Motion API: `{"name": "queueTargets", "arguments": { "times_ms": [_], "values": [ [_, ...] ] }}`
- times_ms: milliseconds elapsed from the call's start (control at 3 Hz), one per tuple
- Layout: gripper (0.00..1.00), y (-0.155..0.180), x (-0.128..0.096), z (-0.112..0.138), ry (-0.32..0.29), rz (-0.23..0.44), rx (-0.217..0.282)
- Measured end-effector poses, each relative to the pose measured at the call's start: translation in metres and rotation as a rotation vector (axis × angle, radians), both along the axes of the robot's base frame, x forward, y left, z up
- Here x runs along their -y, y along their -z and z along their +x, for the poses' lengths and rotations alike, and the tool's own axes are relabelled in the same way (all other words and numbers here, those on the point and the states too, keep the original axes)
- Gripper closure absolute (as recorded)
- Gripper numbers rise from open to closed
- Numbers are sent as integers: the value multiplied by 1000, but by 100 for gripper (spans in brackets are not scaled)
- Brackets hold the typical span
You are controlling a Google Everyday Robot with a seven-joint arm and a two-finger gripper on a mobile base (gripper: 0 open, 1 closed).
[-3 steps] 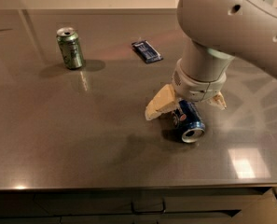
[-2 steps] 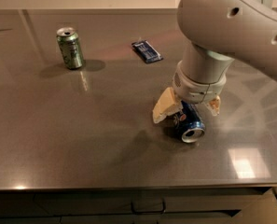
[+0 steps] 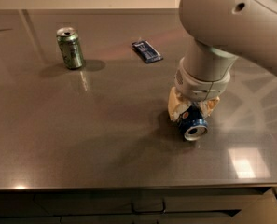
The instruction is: Pick pepsi can
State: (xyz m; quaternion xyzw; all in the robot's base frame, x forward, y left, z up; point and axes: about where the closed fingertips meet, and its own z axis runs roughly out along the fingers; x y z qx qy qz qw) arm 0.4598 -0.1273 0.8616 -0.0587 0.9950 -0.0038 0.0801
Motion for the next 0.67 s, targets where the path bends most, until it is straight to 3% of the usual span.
{"name": "queueTargets", "arguments": {
  "times_ms": [333, 667],
  "values": [
    [90, -23, 0, 0, -20, -11, 48],
    [100, -62, -2, 0, -68, -30, 123]
  ]
}}
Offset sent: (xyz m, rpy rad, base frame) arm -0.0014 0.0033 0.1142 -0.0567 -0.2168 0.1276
